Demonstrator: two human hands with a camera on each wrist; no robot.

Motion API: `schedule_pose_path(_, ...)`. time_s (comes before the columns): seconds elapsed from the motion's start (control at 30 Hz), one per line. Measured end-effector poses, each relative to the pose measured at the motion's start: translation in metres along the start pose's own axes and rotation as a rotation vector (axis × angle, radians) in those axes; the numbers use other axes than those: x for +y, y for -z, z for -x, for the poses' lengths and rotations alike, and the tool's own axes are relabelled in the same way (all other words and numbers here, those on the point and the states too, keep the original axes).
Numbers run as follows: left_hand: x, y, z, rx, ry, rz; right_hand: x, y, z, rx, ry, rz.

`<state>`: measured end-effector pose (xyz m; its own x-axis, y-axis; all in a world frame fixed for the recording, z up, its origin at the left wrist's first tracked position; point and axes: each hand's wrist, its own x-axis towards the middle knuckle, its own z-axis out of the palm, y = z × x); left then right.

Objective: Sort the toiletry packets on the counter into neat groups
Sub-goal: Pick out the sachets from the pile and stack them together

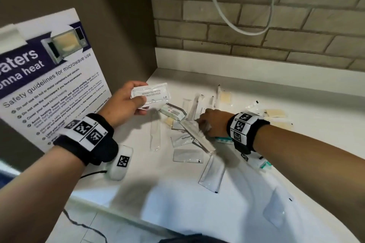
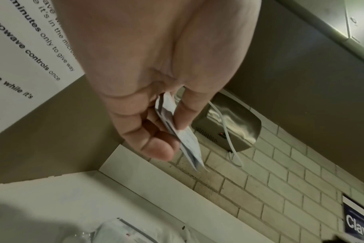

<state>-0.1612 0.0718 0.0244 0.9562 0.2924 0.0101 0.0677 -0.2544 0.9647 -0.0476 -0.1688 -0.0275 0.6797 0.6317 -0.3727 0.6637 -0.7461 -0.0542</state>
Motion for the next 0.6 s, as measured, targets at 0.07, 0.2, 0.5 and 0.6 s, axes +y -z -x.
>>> schedule_pose_path(0.07,0.001,-0.002,0.002,-0.025,0.018,0.02,-0.003,0.003,-0.003,-0.018,0.016,0.087)
schedule_pose_path(0.2,-0.001,-0.004,0.003,-0.079,0.02,0.001,0.0,0.013,-0.002,0.039,-0.003,0.107)
schedule_pose_path(0.5,0.001,-0.015,0.001,-0.127,-0.045,-0.074,0.0,0.028,0.037,0.127,-0.034,0.013)
schedule_pose_path(0.6,0.003,-0.023,0.004,-0.174,-0.052,-0.06,0.002,0.029,0.058,0.096,-0.044,-0.103)
